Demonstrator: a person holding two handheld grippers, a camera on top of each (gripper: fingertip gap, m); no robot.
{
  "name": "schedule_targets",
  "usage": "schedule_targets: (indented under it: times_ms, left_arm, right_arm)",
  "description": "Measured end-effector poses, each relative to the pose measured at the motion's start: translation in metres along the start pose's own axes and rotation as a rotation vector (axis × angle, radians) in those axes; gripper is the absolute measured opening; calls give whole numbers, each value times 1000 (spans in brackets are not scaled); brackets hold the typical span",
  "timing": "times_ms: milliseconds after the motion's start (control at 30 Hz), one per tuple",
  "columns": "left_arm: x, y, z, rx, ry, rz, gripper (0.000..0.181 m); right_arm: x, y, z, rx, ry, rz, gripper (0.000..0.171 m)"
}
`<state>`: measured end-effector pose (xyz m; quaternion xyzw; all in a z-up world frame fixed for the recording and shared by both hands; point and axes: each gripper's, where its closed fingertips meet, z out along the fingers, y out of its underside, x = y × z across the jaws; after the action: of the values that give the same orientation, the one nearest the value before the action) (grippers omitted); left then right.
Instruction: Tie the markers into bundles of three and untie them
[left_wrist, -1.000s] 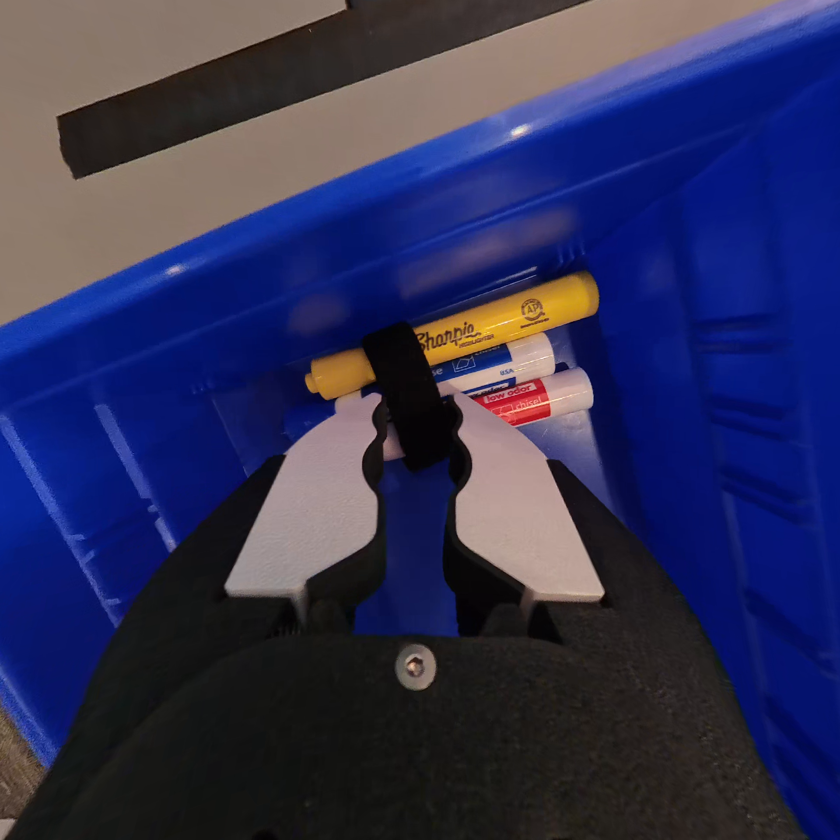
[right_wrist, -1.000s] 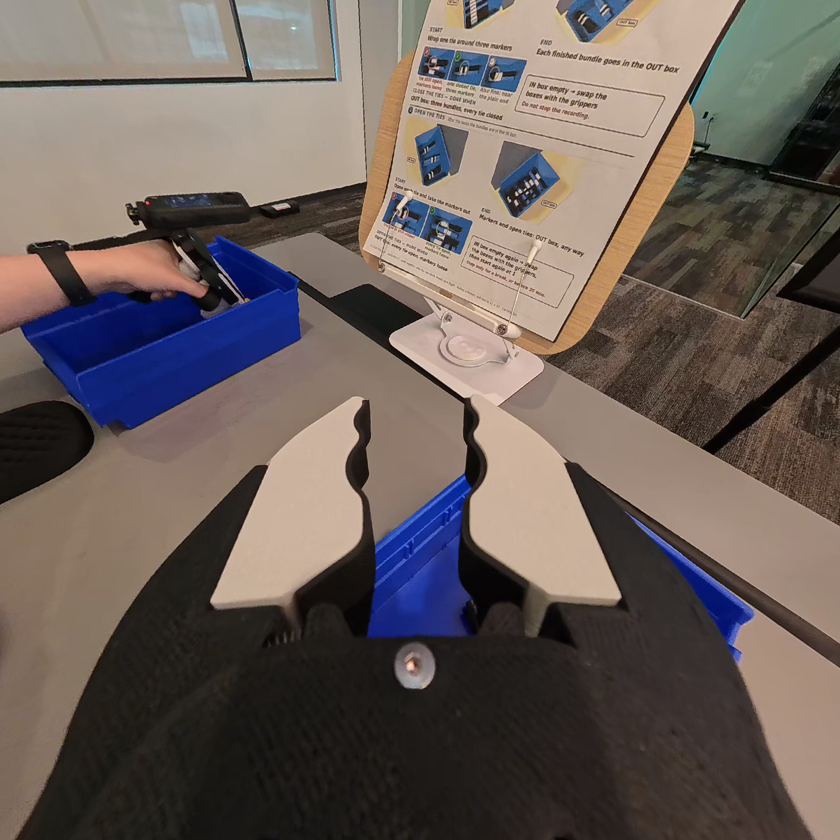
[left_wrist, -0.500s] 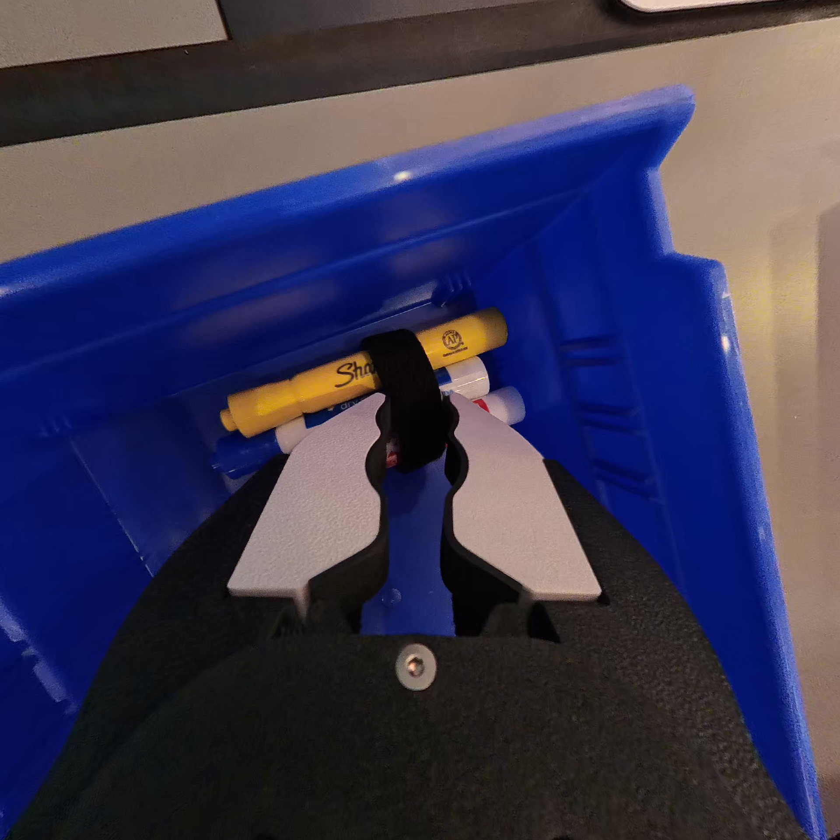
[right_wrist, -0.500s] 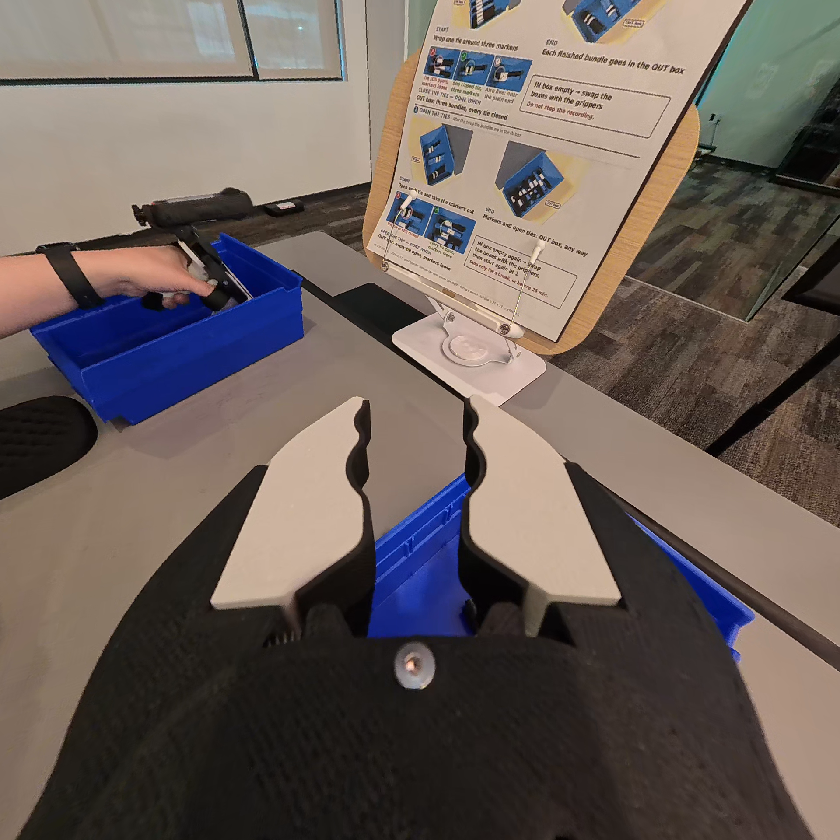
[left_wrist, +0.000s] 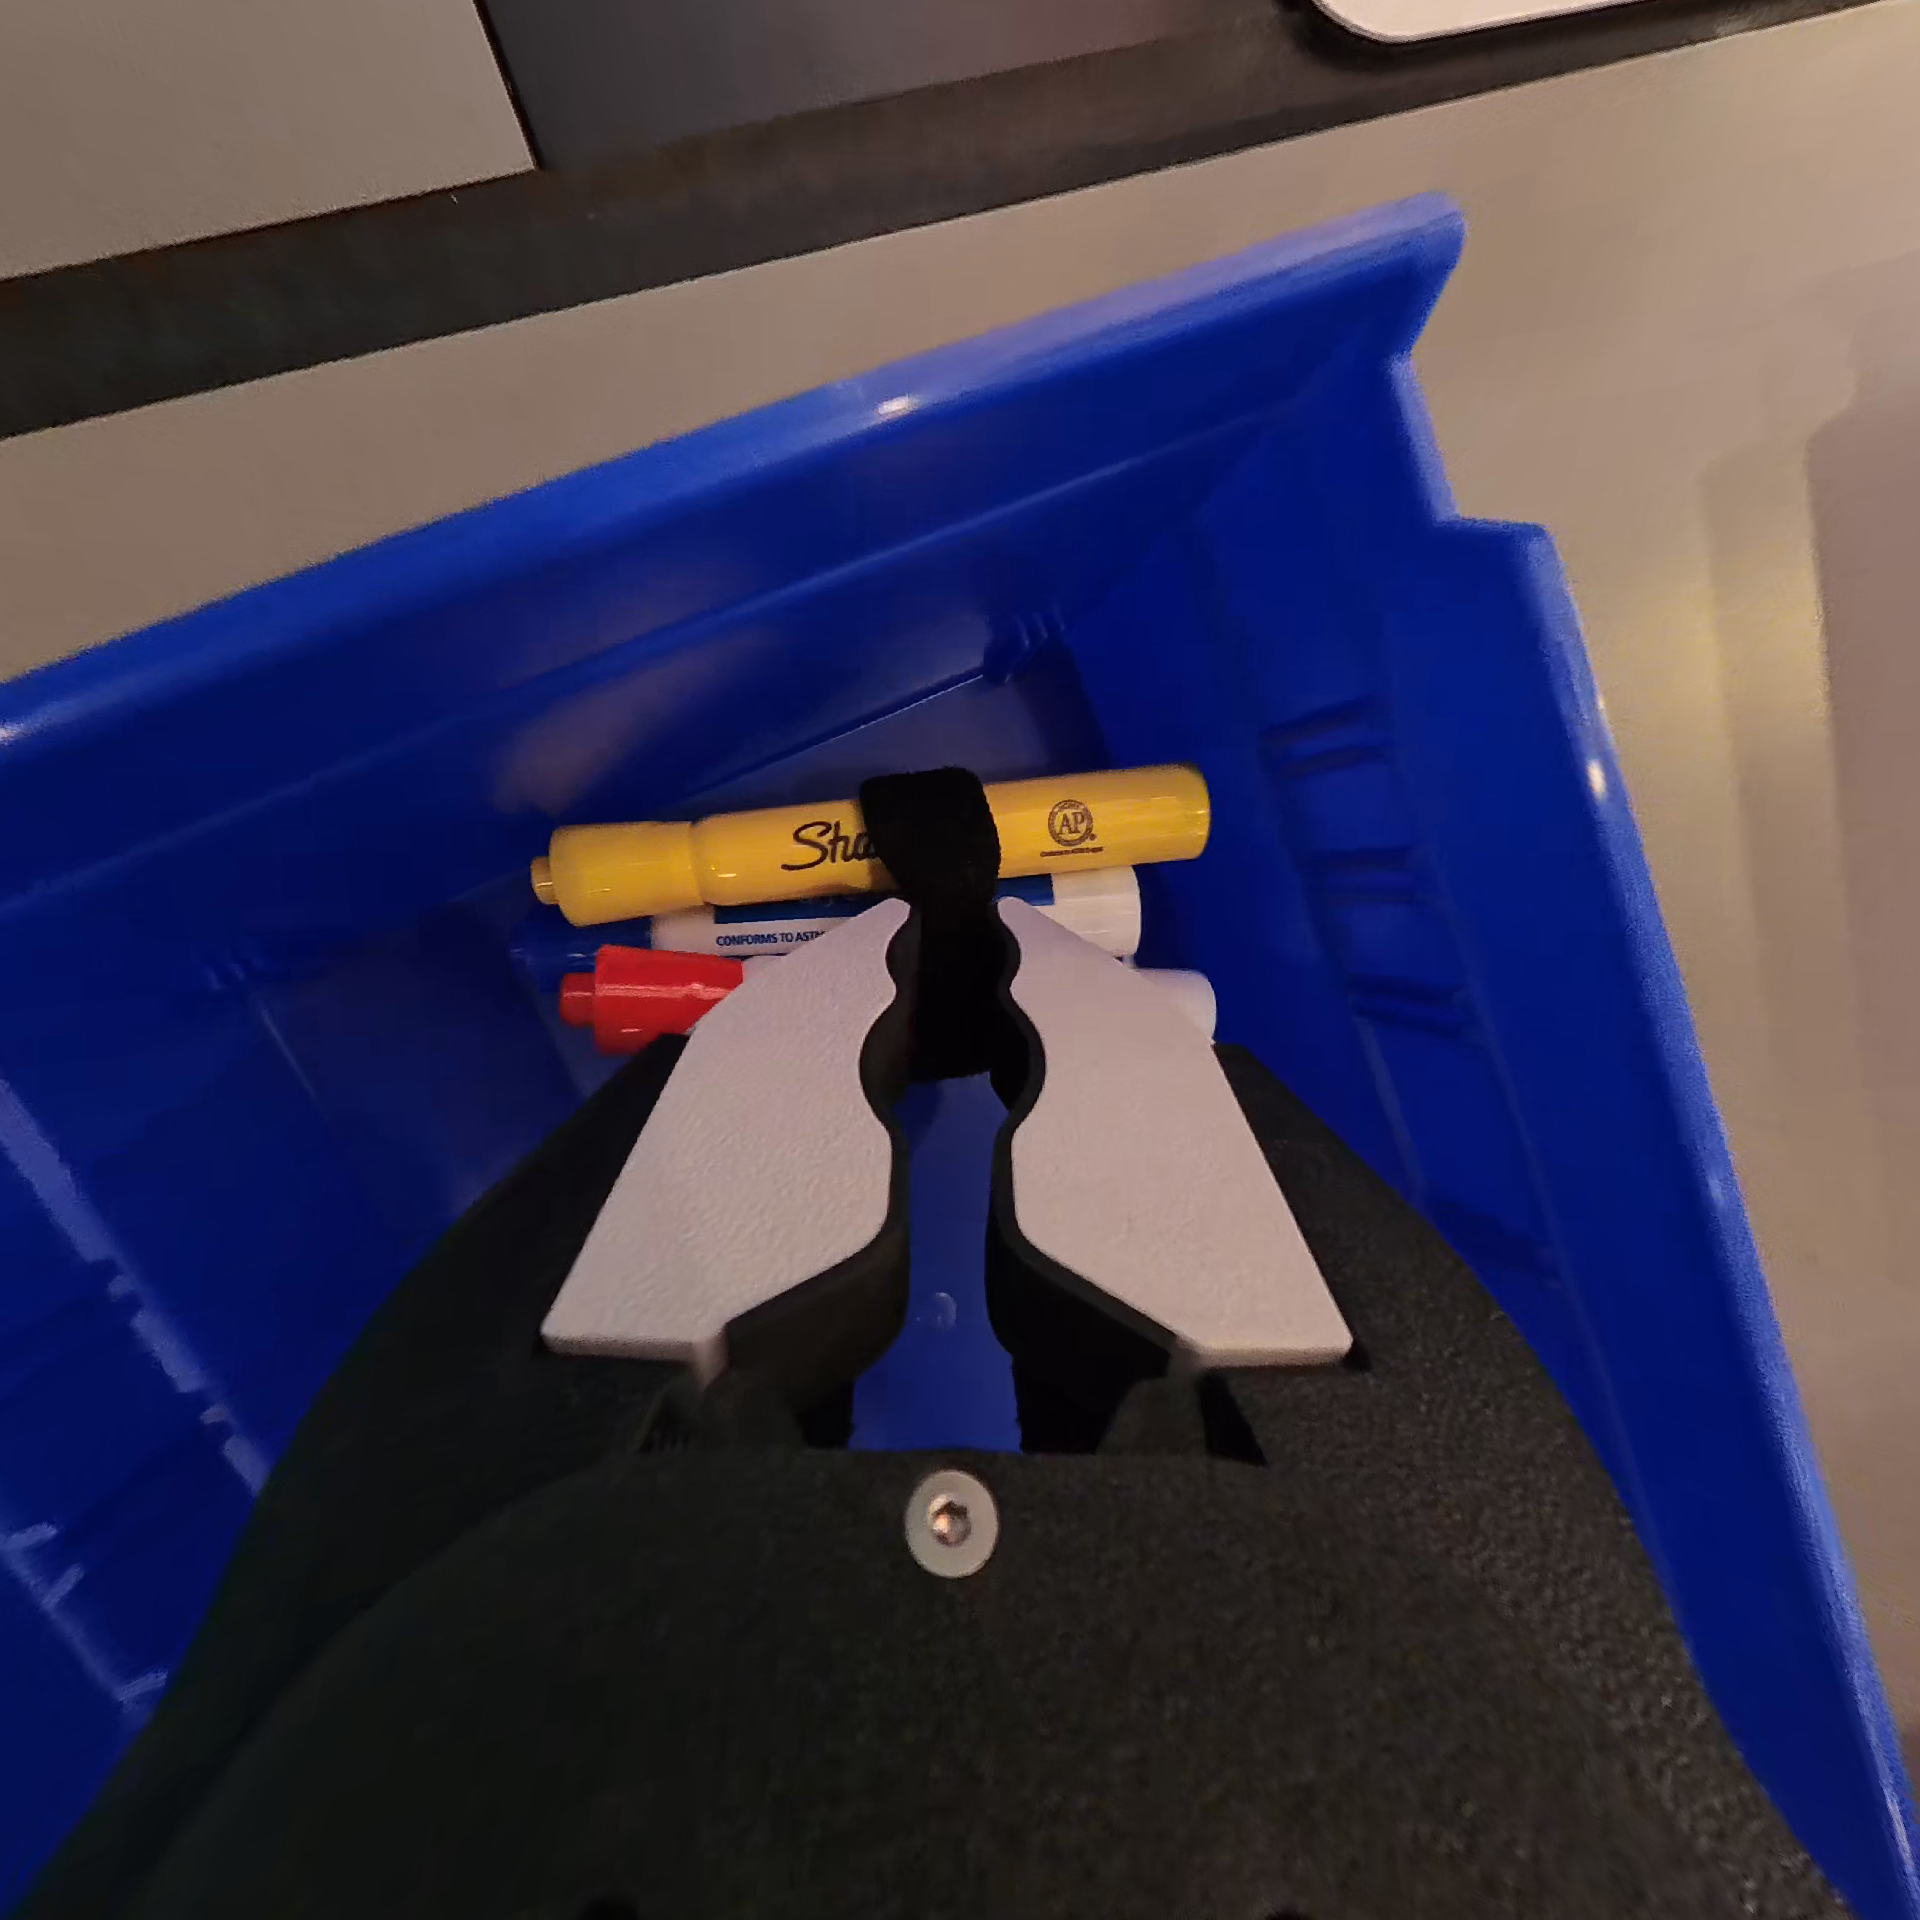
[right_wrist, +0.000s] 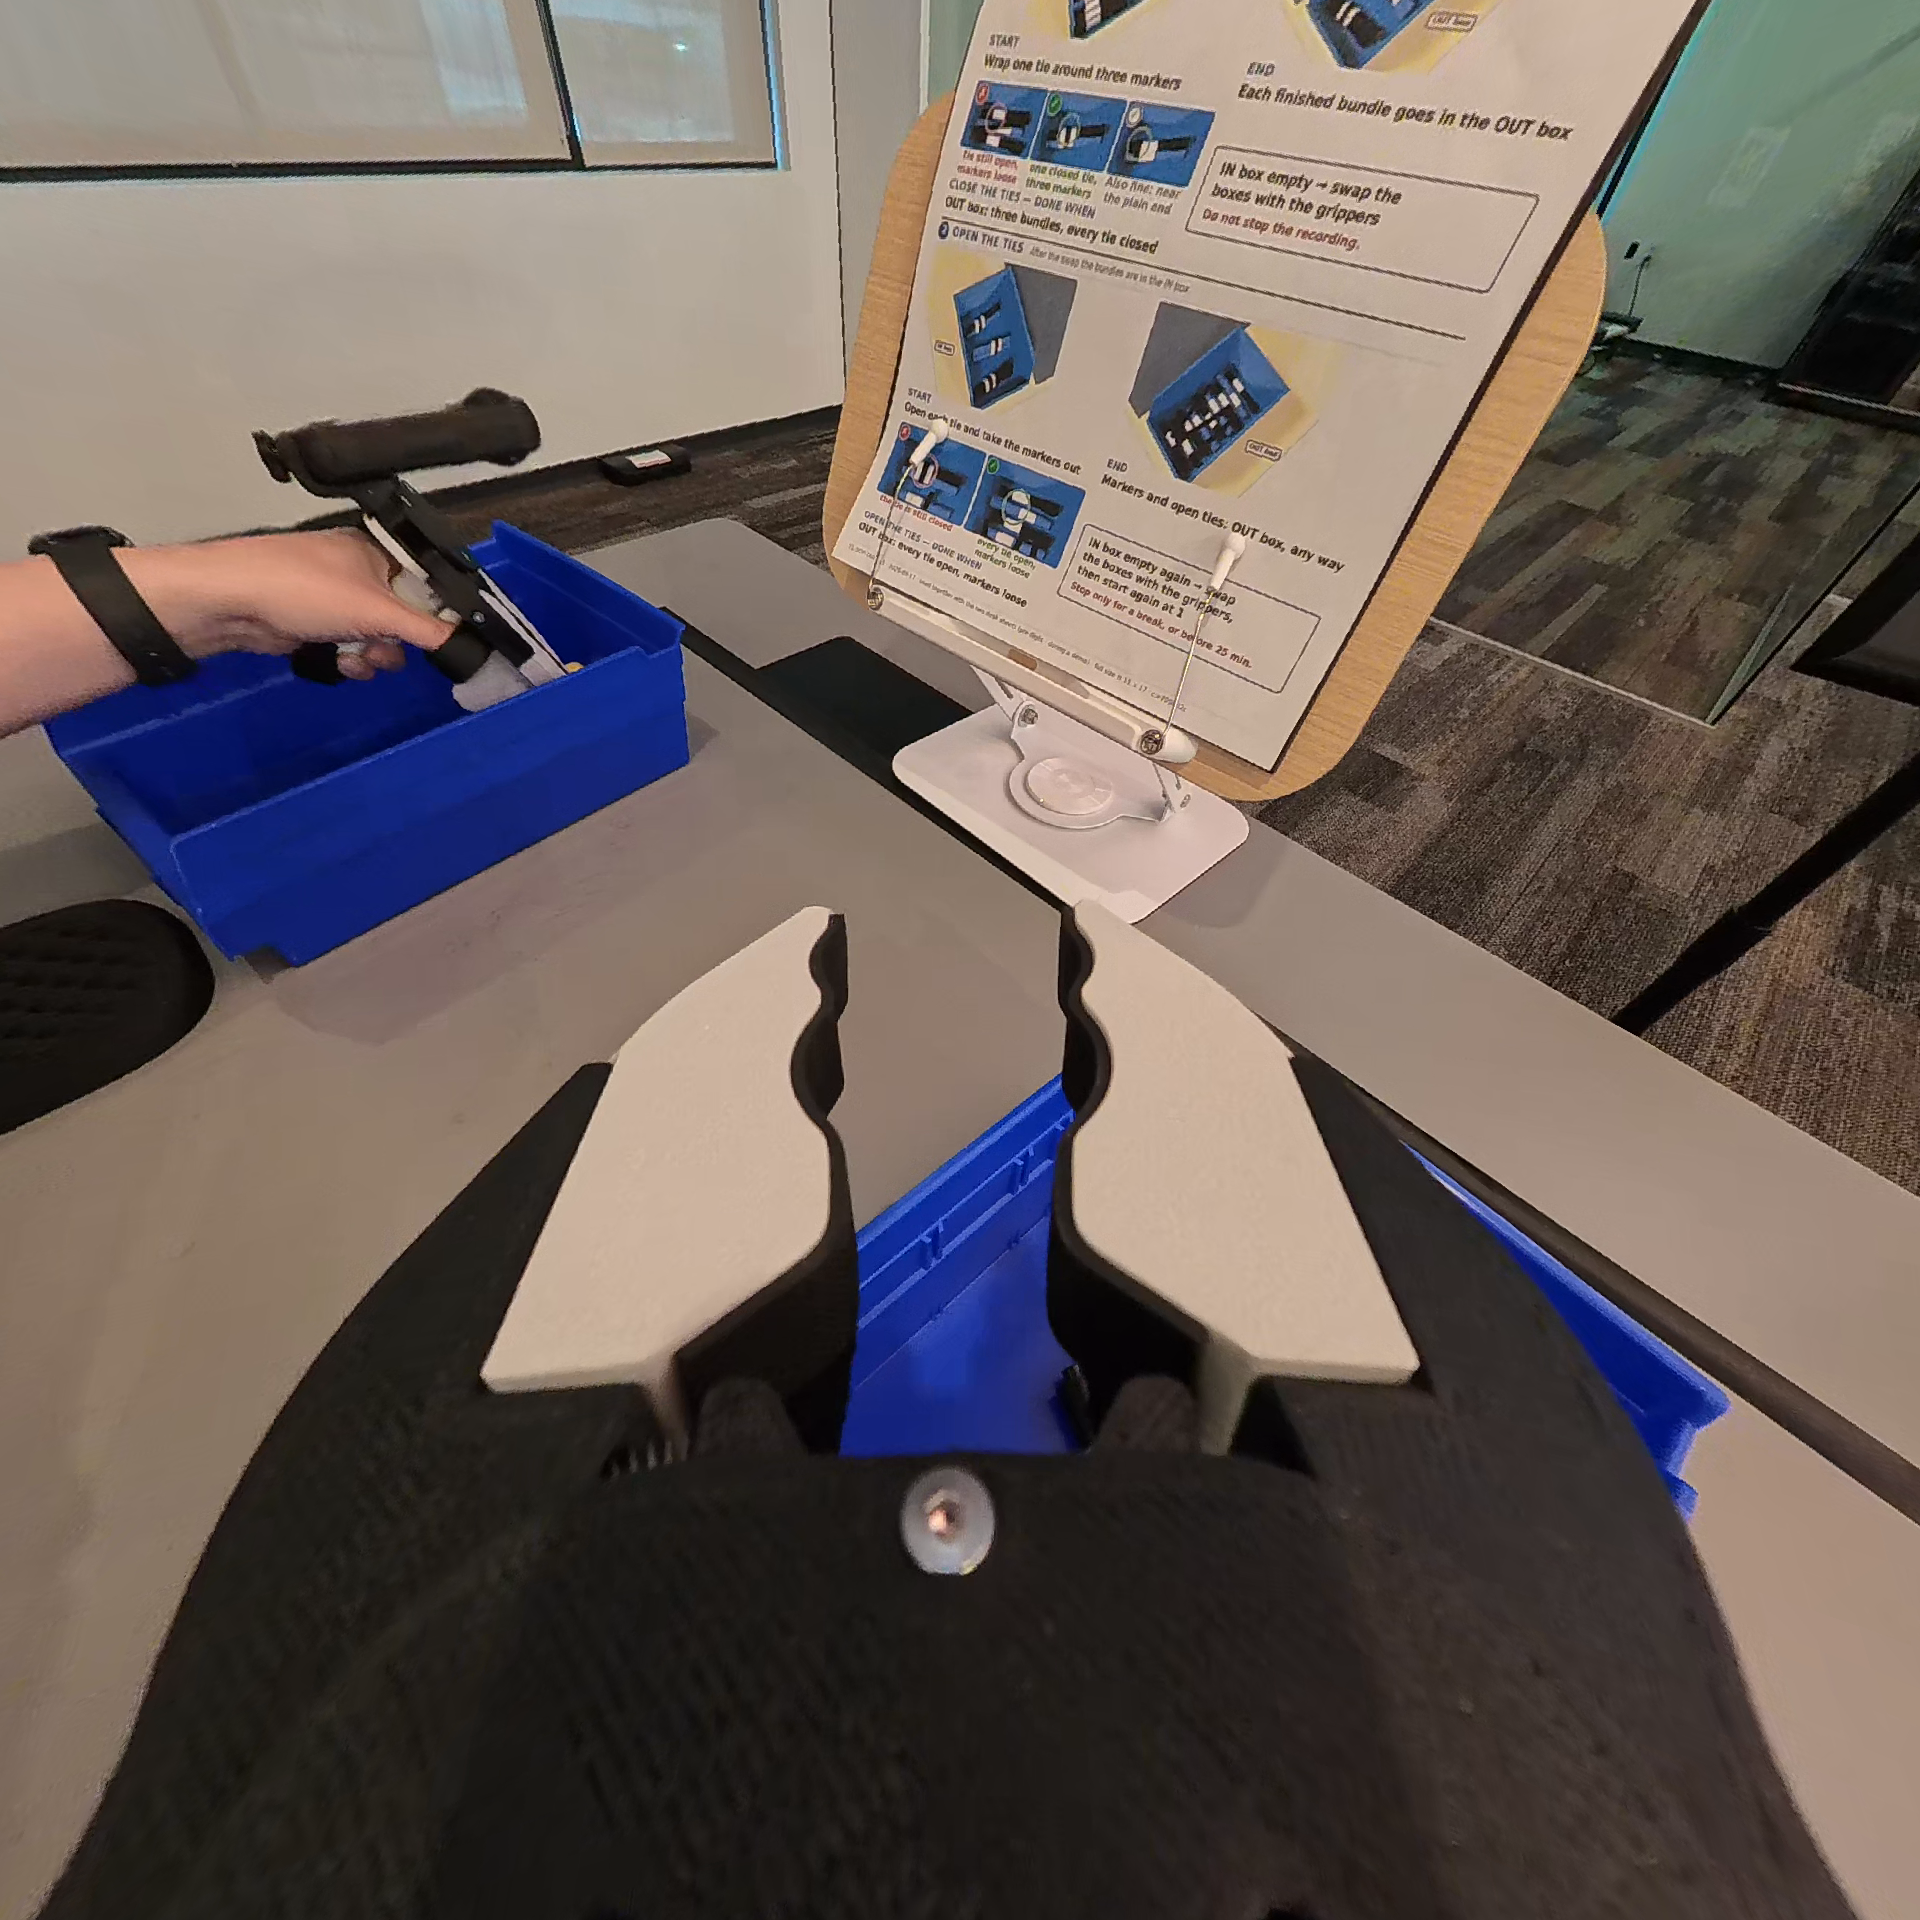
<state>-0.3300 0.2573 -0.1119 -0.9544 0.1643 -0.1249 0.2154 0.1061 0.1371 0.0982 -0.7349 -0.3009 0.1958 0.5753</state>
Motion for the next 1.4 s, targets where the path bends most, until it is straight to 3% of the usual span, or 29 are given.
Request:
schedule_targets:
  times_ms: [367,733,1133,1400]
  left_arm:
    - [0,-3,-25,7,-35,47,9]
    - [-3,10,-16,2,-22,36,10]
    - [0,27,-38,-1,-49,213,10]
    - [-13,37,-29,9,-29,151,23]
  right_arm:
    - [0,1,0,-4,-5,1,40]
    - [-7,12,8,-57,-36,9,40]
    - [-121,38,82,-171,-413,74,43]
    - [-141,43,93,-194,-446,54,43]
